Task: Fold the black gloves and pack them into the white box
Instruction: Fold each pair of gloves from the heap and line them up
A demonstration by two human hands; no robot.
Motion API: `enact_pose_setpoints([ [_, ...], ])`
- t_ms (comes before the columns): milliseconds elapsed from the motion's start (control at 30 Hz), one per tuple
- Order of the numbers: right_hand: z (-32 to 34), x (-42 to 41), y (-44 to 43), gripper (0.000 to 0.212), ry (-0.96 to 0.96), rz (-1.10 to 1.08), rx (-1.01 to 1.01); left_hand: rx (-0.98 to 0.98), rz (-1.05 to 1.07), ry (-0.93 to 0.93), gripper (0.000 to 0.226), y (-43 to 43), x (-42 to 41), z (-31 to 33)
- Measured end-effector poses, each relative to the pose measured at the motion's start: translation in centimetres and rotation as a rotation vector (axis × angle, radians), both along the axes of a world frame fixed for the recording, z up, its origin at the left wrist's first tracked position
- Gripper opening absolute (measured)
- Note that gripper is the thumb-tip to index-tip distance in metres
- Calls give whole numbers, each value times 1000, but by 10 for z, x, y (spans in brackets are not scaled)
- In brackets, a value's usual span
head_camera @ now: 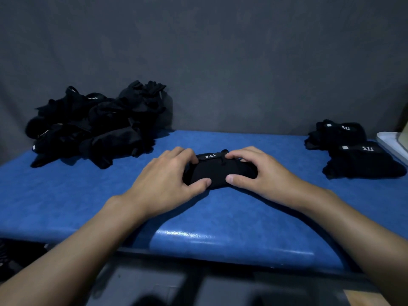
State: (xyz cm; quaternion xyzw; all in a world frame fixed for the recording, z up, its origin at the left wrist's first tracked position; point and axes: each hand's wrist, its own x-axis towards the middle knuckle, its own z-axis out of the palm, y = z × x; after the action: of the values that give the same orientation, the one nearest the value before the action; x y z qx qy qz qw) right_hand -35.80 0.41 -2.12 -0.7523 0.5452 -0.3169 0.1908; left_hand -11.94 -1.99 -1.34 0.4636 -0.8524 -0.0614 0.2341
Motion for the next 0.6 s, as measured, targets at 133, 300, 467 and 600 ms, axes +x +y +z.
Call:
enact_pose_setpoints([
  [133, 1, -1, 0, 43, 2, -6, 12, 4, -7, 8, 38, 0, -2, 1],
  [300, 5, -14, 13, 39, 4, -21, 20, 4, -36, 4, 42, 5, -15, 5],
  [467, 7, -43, 48, 43, 61, -88, 12, 31, -121, 2, 36, 19, -44, 9],
  [600, 7, -72, 85, 45, 104, -144, 2, 48, -235, 8, 42, 35, -71, 7],
])
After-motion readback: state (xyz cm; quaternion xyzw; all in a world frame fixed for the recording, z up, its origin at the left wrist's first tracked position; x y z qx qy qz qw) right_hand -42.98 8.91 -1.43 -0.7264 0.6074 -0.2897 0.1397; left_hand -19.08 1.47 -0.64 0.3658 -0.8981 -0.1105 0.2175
